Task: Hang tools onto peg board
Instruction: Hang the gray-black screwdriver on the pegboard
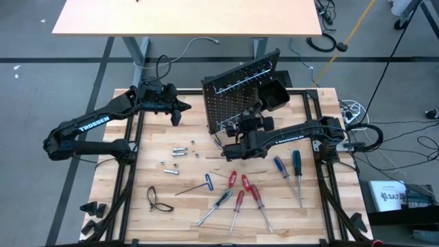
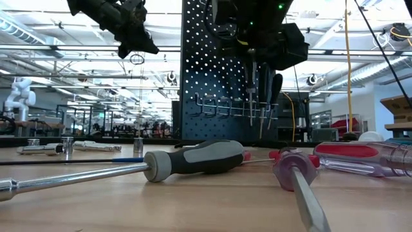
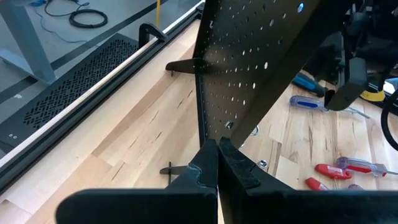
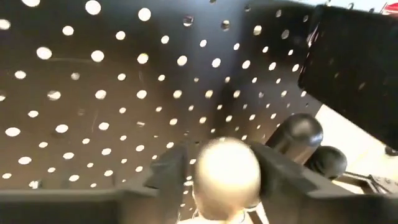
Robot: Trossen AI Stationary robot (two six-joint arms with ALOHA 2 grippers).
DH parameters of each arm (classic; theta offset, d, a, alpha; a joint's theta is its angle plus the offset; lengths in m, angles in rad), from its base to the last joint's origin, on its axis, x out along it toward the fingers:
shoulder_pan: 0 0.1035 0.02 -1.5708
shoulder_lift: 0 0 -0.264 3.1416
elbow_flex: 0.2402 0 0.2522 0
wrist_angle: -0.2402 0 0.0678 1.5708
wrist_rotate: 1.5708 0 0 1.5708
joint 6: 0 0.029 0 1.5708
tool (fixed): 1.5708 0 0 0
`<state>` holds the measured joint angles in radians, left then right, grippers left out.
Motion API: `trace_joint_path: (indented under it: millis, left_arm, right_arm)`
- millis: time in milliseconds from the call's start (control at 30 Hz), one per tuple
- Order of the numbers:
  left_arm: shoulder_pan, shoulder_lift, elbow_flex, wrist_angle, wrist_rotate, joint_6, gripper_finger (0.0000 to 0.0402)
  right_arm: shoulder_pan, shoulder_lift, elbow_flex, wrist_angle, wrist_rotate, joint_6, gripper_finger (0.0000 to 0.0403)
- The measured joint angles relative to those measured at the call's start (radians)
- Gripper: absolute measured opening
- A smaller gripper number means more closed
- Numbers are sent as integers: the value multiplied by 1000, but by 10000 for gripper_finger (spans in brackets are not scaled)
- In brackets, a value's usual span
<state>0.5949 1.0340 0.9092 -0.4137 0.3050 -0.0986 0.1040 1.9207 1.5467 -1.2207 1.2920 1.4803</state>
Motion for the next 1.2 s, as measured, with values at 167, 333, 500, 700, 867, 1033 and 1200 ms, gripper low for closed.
trace_joint_path:
  millis: [167,333,500,700,867,1033,1200]
  left_arm:
    - [0,0,0,0,0,0,0]
    - [0,0,0,0,0,1,0]
    - [0,0,0,0,1,1,0]
    - [0,0,0,0,1,2,0]
    - [0,0,0,1,1,10,0]
    - [0,0,0,1,1,36,0]
    - [0,0,0,-5,6,61,0]
  right_arm:
    - [-11,0,0,-1,-56,1,276]
    - [-19,0,0,-1,-100,1,315]
    - [-11,0,0,-1,-164,1,316]
    - [22,-52,0,0,-225,-2,315]
    - [44,-131,0,13,-391,-63,315]
    - [76,-229,0,91,-619,-184,315]
    - [125,-344,0,221,-803,-366,315]
